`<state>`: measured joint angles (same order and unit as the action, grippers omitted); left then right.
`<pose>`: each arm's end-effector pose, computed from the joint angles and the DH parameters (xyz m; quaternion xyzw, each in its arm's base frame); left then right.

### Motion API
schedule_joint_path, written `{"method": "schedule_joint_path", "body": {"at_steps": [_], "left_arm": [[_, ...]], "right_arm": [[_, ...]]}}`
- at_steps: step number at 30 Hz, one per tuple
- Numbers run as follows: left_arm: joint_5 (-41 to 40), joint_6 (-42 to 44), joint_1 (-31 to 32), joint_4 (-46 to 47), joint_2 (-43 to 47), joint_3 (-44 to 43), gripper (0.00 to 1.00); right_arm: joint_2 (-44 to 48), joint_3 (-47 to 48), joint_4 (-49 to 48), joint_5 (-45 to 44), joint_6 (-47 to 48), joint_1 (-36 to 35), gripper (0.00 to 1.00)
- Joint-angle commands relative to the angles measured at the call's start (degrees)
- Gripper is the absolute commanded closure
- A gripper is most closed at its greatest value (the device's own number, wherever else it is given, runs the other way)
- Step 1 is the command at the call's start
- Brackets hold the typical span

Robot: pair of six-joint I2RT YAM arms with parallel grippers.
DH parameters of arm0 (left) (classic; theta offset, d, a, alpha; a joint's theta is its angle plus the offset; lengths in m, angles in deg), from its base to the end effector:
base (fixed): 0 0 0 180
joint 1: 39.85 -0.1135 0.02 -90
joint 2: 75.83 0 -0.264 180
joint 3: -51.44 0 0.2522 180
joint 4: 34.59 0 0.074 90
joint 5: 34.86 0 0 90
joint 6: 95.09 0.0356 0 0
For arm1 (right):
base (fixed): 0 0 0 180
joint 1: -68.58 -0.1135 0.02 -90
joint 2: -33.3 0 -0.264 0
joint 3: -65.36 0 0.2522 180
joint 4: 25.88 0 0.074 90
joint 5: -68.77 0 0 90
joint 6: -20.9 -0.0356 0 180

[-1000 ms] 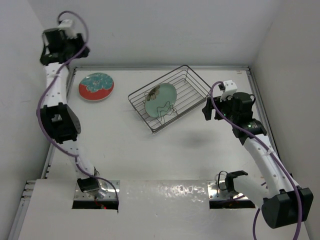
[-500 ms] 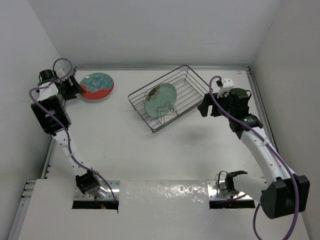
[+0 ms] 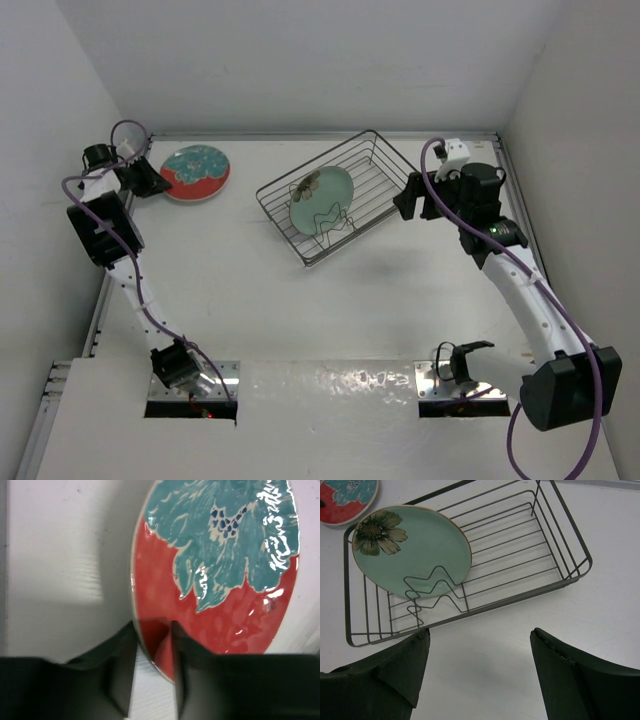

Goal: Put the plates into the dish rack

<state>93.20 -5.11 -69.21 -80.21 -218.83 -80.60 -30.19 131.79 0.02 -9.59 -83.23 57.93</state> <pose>0.4767 0.2430 0.1393 -0.1389 0.8996 -0.2333 0.3420 0.2486 0.0541 0.3202 -0.0308 0.8307 0.2004 0.5184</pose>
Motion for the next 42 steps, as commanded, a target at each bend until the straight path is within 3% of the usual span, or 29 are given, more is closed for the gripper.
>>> {"method": "schedule_joint_path", "body": {"at_steps": [1,3,8,13,17,20,26,31,36,42], "left_arm": [[4.99,-1.48,0.54,-0.14,-3.77,0.25,0.78],[6.93,-1.57,0.36,0.04,-4.22,-0.2,1.0],[12.37,-2.36,-0.08,0.83,-2.55,-1.16,1.0],[13.62,-5.17,0.1,11.27,9.03,2.26,1.0],[8.01,-1.67,1.41,12.26,17.55,-0.02,1.0],[4.14,7.19,3.78,10.86,22.39,0.41,1.0],[-4.48,18.54,9.5,8.21,28.73,2.44,1.0],[-9.67,21.45,12.66,8.04,31.2,0.77,1.0],[-7.75,17.42,13.28,9.27,33.49,-6.42,1.0],[3.22,8.82,14.69,9.0,33.22,-17.41,1.0]], "right_arm": [[-1.2,3.93,-1.16,0.05,0.59,-0.42,0.2],[-1.99,5.16,-1.07,0.14,0.77,-0.51,0.2],[-2.7,6.22,-1.16,-0.3,0.77,-0.51,0.2],[-2.87,6.05,-2.12,-0.48,0.86,-0.59,0.2],[-2.96,6.13,-2.56,-0.3,0.95,-0.68,0.2],[-2.52,5.61,-2.21,-0.39,1.38,-0.68,0.19],[-0.94,3.68,-1.86,-1.0,2.26,-0.68,0.19],[0.02,2.88,-1.68,-1.27,2.97,-0.68,0.19],[0.64,1.83,-1.77,-1.18,2.79,-0.68,0.18],[1.26,1.04,-1.77,-0.74,2.7,-0.68,0.18]]}}
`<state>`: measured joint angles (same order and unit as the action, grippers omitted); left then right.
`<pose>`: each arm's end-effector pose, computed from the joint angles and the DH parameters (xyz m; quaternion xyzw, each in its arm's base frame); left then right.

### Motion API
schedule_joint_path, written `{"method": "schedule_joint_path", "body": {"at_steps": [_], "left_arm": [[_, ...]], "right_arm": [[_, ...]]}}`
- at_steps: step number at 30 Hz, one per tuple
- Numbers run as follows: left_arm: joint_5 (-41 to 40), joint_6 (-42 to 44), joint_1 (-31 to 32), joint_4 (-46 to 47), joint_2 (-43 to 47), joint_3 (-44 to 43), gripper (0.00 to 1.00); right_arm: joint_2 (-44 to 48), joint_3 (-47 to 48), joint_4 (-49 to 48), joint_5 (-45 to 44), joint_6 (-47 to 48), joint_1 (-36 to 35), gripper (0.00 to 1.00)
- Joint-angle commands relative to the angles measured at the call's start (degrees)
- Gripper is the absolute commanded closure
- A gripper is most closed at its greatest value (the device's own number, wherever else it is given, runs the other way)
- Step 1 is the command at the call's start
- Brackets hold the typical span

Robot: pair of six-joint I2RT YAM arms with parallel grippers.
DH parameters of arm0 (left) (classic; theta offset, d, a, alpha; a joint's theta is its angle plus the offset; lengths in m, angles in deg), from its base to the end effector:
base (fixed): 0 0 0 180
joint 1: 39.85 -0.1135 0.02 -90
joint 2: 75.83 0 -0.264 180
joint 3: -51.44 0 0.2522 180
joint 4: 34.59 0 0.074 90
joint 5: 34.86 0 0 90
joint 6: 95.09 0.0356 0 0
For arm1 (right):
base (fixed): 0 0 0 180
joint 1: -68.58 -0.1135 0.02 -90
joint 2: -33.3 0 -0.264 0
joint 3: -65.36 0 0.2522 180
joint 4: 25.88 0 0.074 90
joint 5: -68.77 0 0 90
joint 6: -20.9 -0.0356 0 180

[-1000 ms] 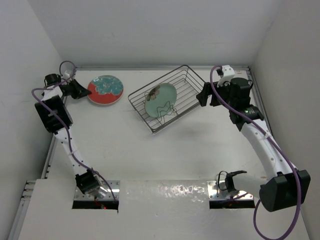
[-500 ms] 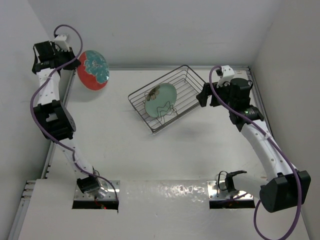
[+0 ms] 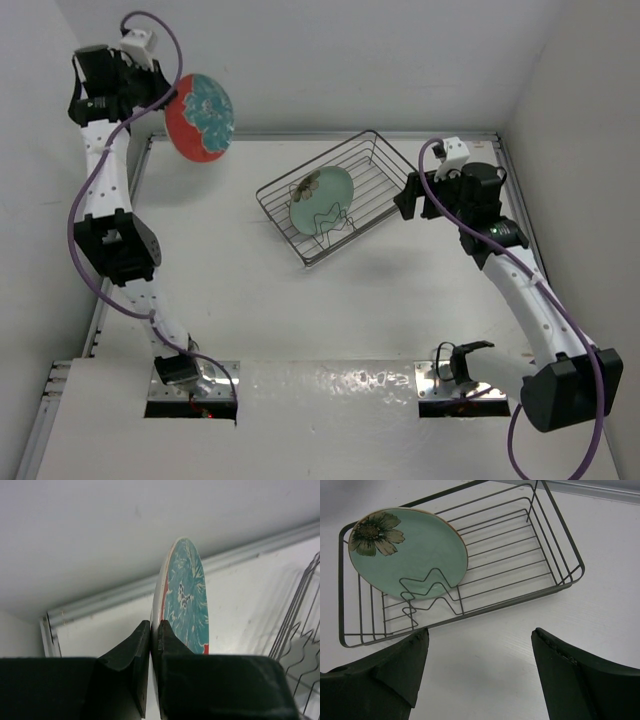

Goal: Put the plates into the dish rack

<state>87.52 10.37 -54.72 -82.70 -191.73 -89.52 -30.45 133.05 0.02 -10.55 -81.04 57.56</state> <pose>0.4490 0.0995 0.4171 0.1579 0.8002 -0.0859 0.5721 0.2499 0.0554 0.3268 -0.0454 0.8256 0.1865 0.5306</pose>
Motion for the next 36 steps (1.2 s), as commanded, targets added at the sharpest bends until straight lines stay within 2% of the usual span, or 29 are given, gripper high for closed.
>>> {"method": "schedule_joint_path", "body": {"at_steps": [1,3,5,10,13,18,22,31,36], "left_arm": [[11.71,-8.07,0.37,12.19,6.21,-9.38,1.0],[13.58,-10.45,1.5,12.64,6.56,-10.44,1.0],[13.24,-7.13,3.35,10.19,7.44,-9.04,1.0],[5.69,6.74,12.31,2.2,9.19,-3.34,1.0],[2.88,11.94,17.59,-0.27,9.55,-2.09,1.0],[2.34,15.21,23.56,-2.3,9.37,-2.18,1.0],[-3.45,18.9,25.95,-1.52,8.67,1.06,1.0],[-8.81,20.66,30.52,2.88,8.41,8.8,1.0],[-6.37,20.13,31.13,3.94,8.49,11.35,1.0]], "right_arm": [[1.61,-0.4,-1.86,0.22,0.61,-0.31,0.18],[1.96,-0.84,-1.95,0.31,0.52,-0.31,0.18],[2.31,-1.11,-1.95,0.31,0.69,-0.31,0.18],[3.54,-1.9,-1.68,0.05,1.05,-0.31,0.17],[4.5,-2.25,-1.16,-0.22,1.22,-0.31,0.17],[6.35,-3.74,-0.45,-1.27,1.49,-0.31,0.17],[8.46,-5.24,0.07,-2.24,1.48,-0.31,0.17],[11.1,-6.3,1.22,-4.26,2.8,-0.31,0.15],[11.1,-6.12,1.74,-4.52,3.07,-0.31,0.15]]}}
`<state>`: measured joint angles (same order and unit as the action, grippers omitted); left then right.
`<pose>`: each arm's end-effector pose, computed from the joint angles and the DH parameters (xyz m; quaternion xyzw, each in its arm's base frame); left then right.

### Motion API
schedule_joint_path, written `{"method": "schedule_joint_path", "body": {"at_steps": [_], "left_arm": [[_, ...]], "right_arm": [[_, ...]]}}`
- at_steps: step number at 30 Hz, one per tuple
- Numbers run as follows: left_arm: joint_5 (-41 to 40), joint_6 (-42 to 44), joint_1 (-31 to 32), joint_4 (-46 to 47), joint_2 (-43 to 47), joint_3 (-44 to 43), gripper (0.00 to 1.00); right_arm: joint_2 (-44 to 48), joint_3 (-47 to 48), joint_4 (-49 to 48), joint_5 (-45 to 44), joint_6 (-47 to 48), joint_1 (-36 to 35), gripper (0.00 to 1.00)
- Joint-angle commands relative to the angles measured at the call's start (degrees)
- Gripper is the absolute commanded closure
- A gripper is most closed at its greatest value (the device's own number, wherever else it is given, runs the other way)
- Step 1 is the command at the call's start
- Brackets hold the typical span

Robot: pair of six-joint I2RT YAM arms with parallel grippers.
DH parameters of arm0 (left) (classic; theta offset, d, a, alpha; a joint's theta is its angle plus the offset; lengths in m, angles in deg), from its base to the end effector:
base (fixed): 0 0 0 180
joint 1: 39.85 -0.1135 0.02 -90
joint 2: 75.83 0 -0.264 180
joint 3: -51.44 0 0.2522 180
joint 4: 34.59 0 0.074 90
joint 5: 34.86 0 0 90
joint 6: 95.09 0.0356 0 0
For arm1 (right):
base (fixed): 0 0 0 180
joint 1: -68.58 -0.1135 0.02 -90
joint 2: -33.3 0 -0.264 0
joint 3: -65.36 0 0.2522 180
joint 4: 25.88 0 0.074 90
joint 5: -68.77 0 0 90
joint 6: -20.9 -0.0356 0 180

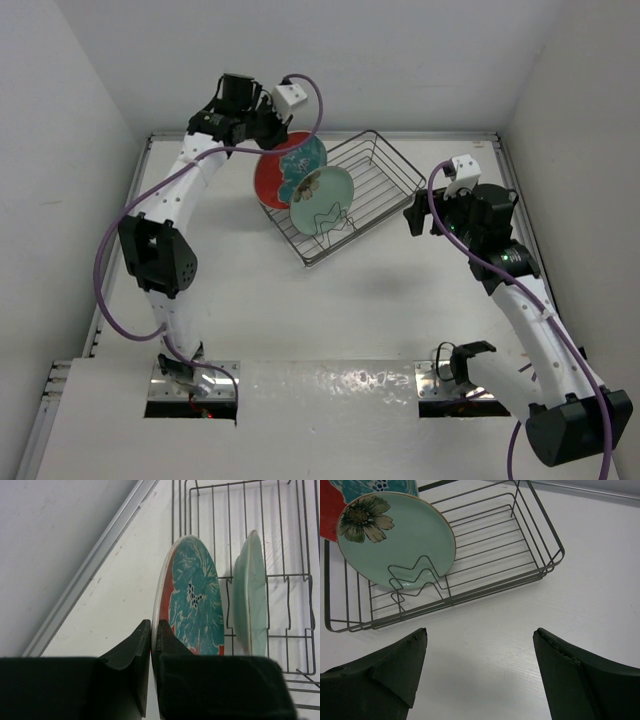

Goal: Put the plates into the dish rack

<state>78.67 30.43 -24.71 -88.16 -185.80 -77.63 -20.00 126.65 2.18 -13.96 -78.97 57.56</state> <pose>0.4175 -0.1277 0.3838 0.4565 0.7424 -0.0969 0.4808 0.2098 0.0455 0.3227 -0.0445 0.8174 0.1548 0.5530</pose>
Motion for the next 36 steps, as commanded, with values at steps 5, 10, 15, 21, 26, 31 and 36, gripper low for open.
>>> {"method": "schedule_joint_path", "body": {"at_steps": [5,10,15,21,26,31,36], "left_arm": [[3.1,0.95,1.56,12.47,3.8,6.84,1.0],[6.17,1.99,2.18,14.76,3.98,10.62,1.0],[12.05,2.7,2.53,14.5,3.89,13.09,1.0],[9.7,2.6,4.02,15.65,3.54,9.85,1.0],[0.92,4.55,8.15,14.06,2.92,6.68,1.0],[-7.79,-0.63,11.05,15.64,3.54,9.92,1.0],[-12.37,-3.36,11.67,17.49,4.42,15.28,1.0]], "right_arm": [[0.65,0.11,-0.77,-1.2,0.99,-0.31,0.14],[0.13,0.63,-1.12,-0.85,1.08,-0.31,0.14],[-0.14,1.08,-1.03,-1.12,1.26,-0.22,0.14],[-0.31,0.64,-1.38,-1.55,1.17,-0.31,0.14],[-0.75,0.99,-1.74,-1.47,1.34,-0.31,0.14],[-0.67,0.81,-1.74,-1.38,1.96,-0.31,0.13],[0.3,-0.33,-0.86,-1.55,3.62,-0.31,0.12]]}}
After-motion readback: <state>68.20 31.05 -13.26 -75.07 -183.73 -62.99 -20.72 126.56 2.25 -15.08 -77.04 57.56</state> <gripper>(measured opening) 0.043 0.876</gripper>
